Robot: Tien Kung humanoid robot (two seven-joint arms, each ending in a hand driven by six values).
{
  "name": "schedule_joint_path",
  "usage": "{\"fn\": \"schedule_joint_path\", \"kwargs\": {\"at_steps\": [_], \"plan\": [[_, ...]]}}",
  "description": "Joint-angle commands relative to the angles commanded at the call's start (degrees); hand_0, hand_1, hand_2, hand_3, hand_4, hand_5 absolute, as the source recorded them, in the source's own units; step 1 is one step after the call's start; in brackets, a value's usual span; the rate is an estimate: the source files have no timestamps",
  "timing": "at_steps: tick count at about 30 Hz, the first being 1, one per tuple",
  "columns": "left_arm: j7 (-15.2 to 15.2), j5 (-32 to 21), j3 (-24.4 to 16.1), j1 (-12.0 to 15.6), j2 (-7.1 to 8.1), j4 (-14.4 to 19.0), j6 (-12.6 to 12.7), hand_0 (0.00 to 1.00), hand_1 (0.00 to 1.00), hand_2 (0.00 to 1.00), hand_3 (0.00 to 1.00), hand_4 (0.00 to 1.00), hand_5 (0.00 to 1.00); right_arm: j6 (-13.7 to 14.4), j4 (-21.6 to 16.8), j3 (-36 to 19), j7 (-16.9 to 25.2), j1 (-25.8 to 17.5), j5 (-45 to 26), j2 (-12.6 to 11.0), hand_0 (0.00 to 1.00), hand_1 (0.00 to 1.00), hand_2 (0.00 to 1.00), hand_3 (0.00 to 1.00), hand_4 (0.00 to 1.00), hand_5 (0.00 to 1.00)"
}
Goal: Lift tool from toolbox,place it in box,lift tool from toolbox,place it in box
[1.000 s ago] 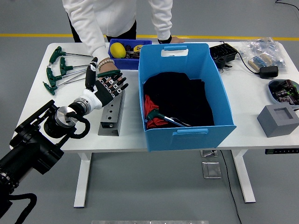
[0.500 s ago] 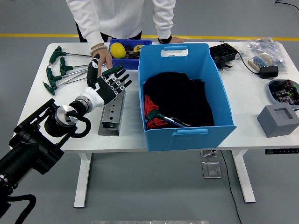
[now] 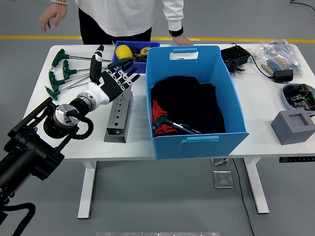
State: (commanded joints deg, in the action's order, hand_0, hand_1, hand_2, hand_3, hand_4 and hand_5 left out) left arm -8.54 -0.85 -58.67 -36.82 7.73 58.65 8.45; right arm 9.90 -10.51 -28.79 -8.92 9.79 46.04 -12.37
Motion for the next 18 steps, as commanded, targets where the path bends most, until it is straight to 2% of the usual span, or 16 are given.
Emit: {"fn": "schedule_joint_path", "kwargs": {"at_steps": [6, 10, 13, 18], "plan": [[-0.55, 1.19, -1.9, -0.28, 0.71, 4.22, 0.69, 0.633, 0.72, 0.888, 0.852, 0.884, 0.963, -0.12, 0.04, -0.06, 0.03, -0.12, -0.06, -0.06, 0.621, 0.618, 0.68, 0.531, 0.775, 0.57], [-0.69, 1.7, -2.41, -0.67, 0.67, 7.05, 1.14, 0.637, 0.722, 0.884, 0.849, 0.884, 0.965, -0.14, 0.05, -0.12, 0.02, -0.12, 0.05, -0.08, 0.621, 0.618, 0.679, 0.532, 0.775, 0.57], [-0.94, 1.98, -1.64, -1.16, 0.4, 10.05, 1.06, 0.637, 0.722, 0.884, 0.849, 0.884, 0.965, -0.15, 0.06, -0.23, 0.0, -0.08, 0.26, -0.08, 0.621, 0.618, 0.679, 0.532, 0.775, 0.57], [-1.64, 1.63, 2.7, -2.96, 0.02, 14.09, -0.02, 0.641, 0.721, 0.881, 0.847, 0.884, 0.959, -0.09, 0.06, -0.39, -0.04, 0.0, 0.46, -0.05, 0.62, 0.618, 0.679, 0.531, 0.775, 0.57]]}}
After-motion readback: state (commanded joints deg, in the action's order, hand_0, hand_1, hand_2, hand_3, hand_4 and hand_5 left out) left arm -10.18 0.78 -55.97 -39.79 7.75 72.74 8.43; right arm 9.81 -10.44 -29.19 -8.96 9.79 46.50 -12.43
